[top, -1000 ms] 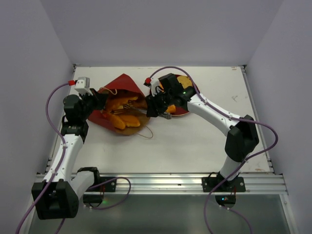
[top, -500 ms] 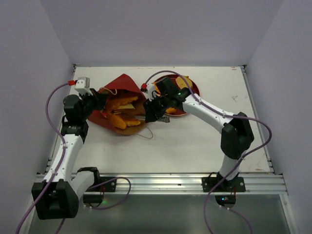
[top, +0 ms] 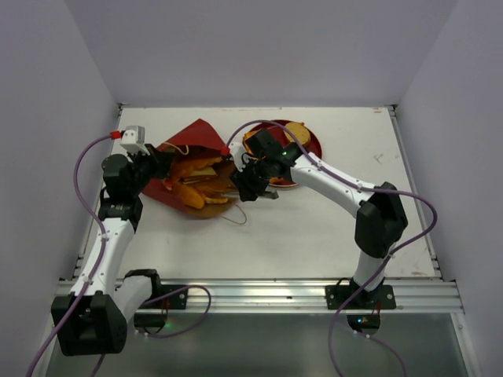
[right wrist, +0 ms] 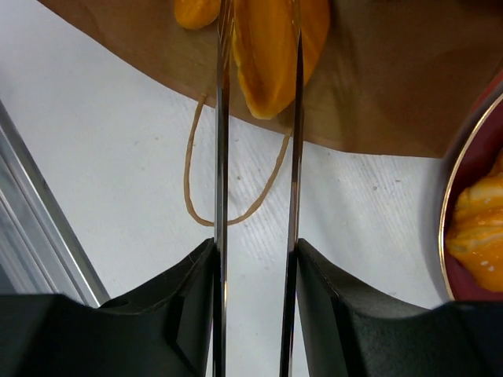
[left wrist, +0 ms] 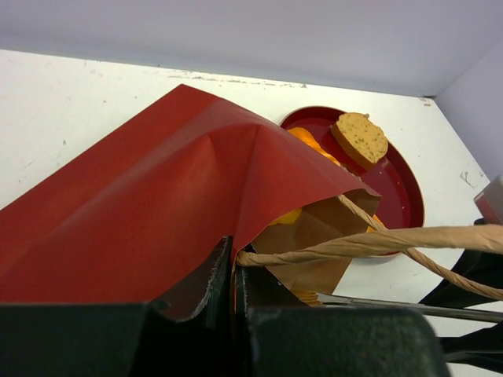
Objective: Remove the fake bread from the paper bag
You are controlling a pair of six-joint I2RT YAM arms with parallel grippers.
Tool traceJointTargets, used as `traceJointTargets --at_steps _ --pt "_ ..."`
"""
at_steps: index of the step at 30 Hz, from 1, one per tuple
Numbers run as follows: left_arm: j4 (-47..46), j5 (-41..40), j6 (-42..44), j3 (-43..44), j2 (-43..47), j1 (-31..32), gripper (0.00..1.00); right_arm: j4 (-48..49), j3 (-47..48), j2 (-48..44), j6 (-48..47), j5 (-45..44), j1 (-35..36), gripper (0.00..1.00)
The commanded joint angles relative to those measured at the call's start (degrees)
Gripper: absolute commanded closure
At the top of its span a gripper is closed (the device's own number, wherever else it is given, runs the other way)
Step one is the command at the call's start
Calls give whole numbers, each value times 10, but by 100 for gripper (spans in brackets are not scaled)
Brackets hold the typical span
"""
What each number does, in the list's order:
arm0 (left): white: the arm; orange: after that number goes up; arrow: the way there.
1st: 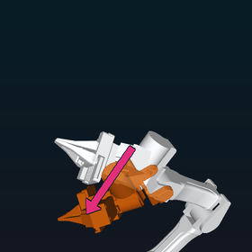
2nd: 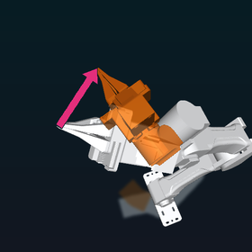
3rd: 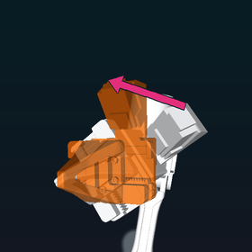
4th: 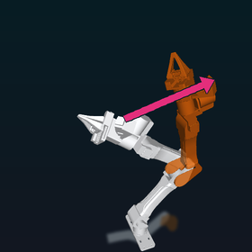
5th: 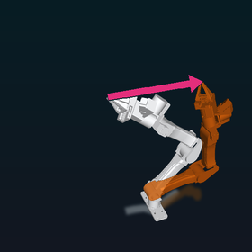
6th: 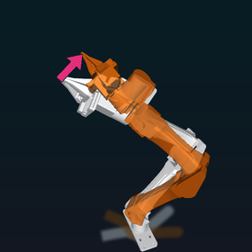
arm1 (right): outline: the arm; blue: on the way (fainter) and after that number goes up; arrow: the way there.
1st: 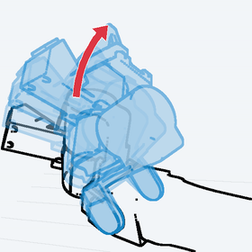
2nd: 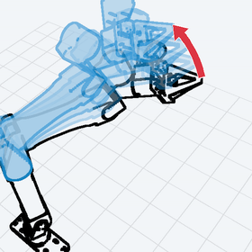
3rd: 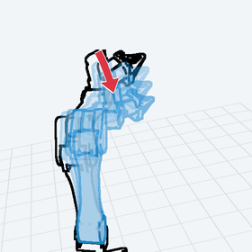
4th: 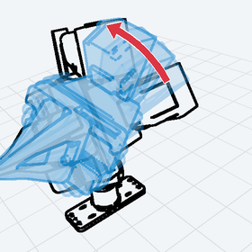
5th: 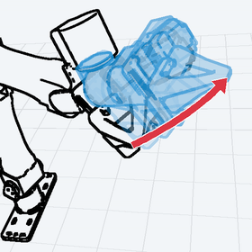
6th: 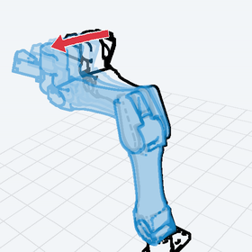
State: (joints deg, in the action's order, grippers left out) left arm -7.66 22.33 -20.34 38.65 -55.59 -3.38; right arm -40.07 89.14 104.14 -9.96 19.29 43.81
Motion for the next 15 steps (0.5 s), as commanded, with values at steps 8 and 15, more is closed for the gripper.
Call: traceJointTargets --at_steps 8,15 --pt "-23 1 13 -2 12 -5 92 -58 24 -53 -100 -50 -2 55" --pt "-22 1 14 -2 12 -5 92 -77 37 -36 -105 -27 -1 54"
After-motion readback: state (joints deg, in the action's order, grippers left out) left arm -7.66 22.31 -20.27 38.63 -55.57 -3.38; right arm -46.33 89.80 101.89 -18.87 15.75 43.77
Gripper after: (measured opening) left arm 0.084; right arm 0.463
